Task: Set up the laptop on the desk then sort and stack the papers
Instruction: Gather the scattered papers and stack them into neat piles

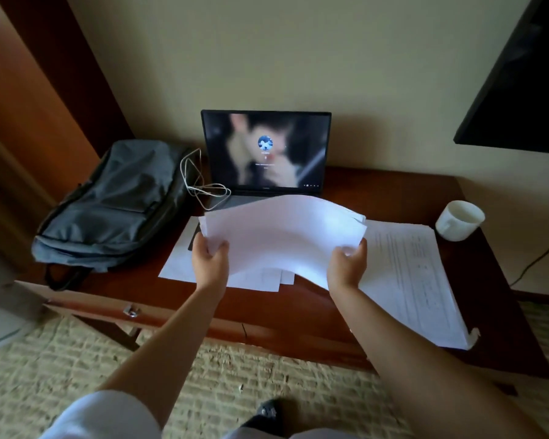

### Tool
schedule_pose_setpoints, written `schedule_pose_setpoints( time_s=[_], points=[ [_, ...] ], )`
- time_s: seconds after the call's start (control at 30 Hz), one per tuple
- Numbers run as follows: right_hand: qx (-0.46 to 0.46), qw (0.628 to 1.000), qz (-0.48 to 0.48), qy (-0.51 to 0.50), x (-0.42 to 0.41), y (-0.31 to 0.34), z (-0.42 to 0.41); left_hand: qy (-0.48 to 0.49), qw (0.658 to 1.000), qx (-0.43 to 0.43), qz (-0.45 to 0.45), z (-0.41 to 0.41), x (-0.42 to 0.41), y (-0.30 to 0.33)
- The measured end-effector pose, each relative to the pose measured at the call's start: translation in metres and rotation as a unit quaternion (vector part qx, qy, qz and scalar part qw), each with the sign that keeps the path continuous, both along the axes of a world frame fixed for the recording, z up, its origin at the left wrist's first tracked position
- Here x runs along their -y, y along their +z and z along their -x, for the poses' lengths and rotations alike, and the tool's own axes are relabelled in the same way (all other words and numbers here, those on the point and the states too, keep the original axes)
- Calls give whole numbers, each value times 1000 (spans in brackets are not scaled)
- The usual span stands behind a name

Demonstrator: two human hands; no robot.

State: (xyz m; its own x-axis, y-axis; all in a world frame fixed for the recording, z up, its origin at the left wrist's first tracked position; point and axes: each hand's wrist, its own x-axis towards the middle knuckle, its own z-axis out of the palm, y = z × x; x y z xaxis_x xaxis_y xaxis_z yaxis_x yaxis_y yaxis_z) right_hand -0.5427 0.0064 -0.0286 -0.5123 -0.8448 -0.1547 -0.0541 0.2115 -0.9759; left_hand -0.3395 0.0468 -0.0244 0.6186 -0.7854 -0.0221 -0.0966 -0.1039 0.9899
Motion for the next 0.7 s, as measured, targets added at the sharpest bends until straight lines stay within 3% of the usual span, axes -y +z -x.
schedule_pose_setpoints(
  time_s=[0.23, 0.37, 0.53, 0.7],
  points=[
    [-42, 999, 29, -4, 0, -14, -5, -5, 999, -10, -31, 1, 5, -11],
    [-78, 996, -33, 41, 8, -25, -3, -17, 995, -31, -90, 1, 19, -22],
    [-73, 997, -1, 28, 23, -25, -2, -7, 998, 20, -66, 8, 54, -15],
    [-66, 995, -24, -72, 27, -22, 19, -130, 985, 103, -47, 42, 97, -2]
  ],
)
